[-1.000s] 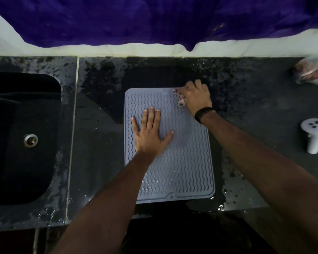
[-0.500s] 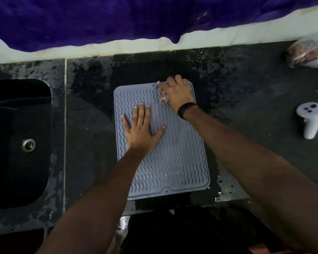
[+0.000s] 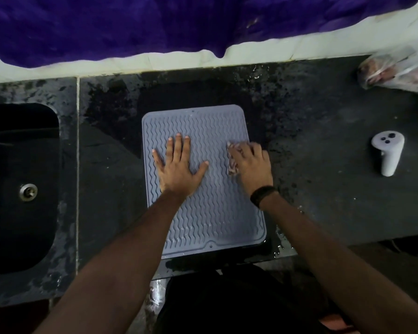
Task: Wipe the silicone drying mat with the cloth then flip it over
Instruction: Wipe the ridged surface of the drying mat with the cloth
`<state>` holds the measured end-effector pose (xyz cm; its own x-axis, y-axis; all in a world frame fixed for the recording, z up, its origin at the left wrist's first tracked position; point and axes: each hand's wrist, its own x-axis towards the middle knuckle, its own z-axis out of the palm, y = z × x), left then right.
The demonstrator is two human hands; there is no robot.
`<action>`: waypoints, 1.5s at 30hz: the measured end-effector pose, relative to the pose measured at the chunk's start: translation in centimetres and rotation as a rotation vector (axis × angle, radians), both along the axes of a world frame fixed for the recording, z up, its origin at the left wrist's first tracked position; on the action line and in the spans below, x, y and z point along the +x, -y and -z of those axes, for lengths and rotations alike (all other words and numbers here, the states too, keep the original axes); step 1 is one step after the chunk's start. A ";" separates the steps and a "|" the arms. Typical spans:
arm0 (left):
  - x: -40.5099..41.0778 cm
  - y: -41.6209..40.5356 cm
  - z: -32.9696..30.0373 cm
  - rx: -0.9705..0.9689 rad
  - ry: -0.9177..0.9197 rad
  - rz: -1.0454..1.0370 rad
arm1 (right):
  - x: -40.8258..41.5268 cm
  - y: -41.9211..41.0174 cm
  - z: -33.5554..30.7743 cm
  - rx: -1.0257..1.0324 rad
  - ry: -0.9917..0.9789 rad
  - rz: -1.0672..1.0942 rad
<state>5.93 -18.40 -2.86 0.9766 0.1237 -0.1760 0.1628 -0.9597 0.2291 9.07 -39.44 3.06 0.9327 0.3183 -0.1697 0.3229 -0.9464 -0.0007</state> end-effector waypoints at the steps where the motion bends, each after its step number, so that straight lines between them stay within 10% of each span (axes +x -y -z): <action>1: 0.0 0.0 0.1 -0.002 0.005 0.000 | -1.8 0.6 0.0 0.000 0.002 0.009; 15: 0.0 0.0 -0.1 0.013 -0.005 0.003 | 1.6 -4.5 -0.5 0.126 -0.005 0.012; 27: -0.1 0.0 -0.2 0.001 -0.005 0.010 | -13.8 1.9 -1.1 0.129 0.011 -0.073; 37: -0.1 0.0 0.0 0.014 -0.007 -0.004 | -0.9 -1.5 -0.8 0.056 -0.041 0.091; 45: -0.1 0.2 0.4 0.020 0.008 -0.022 | -13.1 3.2 -0.1 0.118 0.030 0.062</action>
